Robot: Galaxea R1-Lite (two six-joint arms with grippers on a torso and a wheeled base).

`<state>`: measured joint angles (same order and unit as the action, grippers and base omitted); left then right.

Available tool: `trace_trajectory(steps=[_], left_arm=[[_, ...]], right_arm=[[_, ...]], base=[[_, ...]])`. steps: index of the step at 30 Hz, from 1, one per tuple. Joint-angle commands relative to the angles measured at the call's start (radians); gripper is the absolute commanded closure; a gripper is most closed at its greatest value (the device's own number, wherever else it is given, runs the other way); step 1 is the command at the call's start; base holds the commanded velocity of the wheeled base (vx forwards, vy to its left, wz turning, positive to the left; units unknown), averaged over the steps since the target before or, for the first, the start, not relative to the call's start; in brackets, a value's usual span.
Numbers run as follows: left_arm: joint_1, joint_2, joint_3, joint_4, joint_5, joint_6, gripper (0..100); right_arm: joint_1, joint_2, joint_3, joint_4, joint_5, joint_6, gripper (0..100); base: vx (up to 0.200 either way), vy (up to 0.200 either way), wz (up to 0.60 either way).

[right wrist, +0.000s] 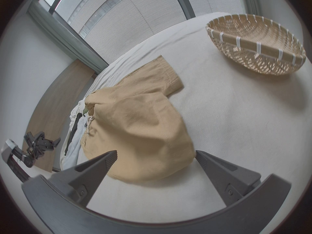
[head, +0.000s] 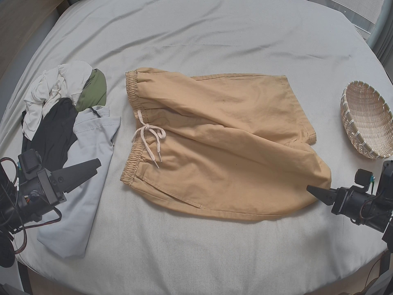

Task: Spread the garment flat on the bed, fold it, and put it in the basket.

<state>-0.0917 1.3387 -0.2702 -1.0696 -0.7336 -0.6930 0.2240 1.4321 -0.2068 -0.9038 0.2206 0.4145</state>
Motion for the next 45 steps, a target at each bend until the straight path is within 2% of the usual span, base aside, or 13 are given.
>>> trace_trajectory(steps=[1, 6, 13, 23, 28, 30, 33, 38, 39, 40, 42, 45], left_arm=[[0.003, 0.002, 0.002, -0.001, 0.0, -0.002, 0], [0.004, 0.002, 0.003, -0.001, 0.0, -0.002, 0], [0.004, -0.001, 0.003, -0.001, 0.0, -0.003, 0], [0.004, 0.0, 0.003, -0.001, 0.0, -0.003, 0], [0.003, 0.004, 0.002, -0.001, -0.001, -0.002, 0], [0.004, 0.013, -0.003, -0.001, 0.002, 0.006, 0], [0.006, 0.048, -0.003, -0.001, 0.019, 0.02, 0], [0.004, 0.183, 0.008, -0.013, 0.134, 0.142, 0], [0.004, 0.183, 0.008, -0.013, 0.134, 0.142, 0], [0.004, 0.211, 0.02, -0.035, 0.138, 0.148, 0], [0.0, 0.229, 0.025, -0.063, 0.138, 0.147, 0], [-0.005, 0.257, 0.02, -0.075, 0.14, 0.147, 0]], right_arm=[[0.049, 0.002, 0.0, -0.003, 0.009, 0.026, 0], [0.066, -0.032, 0.006, 0.0, 0.013, 0.029, 0], [0.031, -0.067, 0.014, 0.01, 0.032, 0.021, 0], [0.037, -0.173, 0.049, 0.022, 0.034, 0.021, 0], [0.038, -0.303, 0.073, 0.102, 0.062, 0.024, 0], [0.028, -0.389, 0.063, 0.184, 0.094, 0.03, 0], [0.024, -0.45, 0.033, 0.263, 0.092, 0.047, 0], [-0.058, -0.48, -0.036, 0.364, 0.088, 0.046, 0], [-0.061, -0.48, -0.037, 0.365, 0.088, 0.046, 0], [-0.109, -0.466, -0.045, 0.365, 0.089, 0.04, 0], [-0.141, -0.441, -0.045, 0.364, 0.094, 0.029, 0], [-0.147, -0.42, -0.045, 0.364, 0.092, 0.014, 0]], base=[[0.0, 0.0, 0.0], [0.0, 0.0, 0.0], [0.0, 0.0, 0.0], [0.0, 0.0, 0.0], [0.0, 0.0, 0.0], [0.0, 0.0, 0.0], [0.0, 0.0, 0.0], [0.0, 0.0, 0.0], [0.0, 0.0, 0.0], [0.0, 0.0, 0.0], [0.0, 0.0, 0.0], [0.0, 0.0, 0.0]])
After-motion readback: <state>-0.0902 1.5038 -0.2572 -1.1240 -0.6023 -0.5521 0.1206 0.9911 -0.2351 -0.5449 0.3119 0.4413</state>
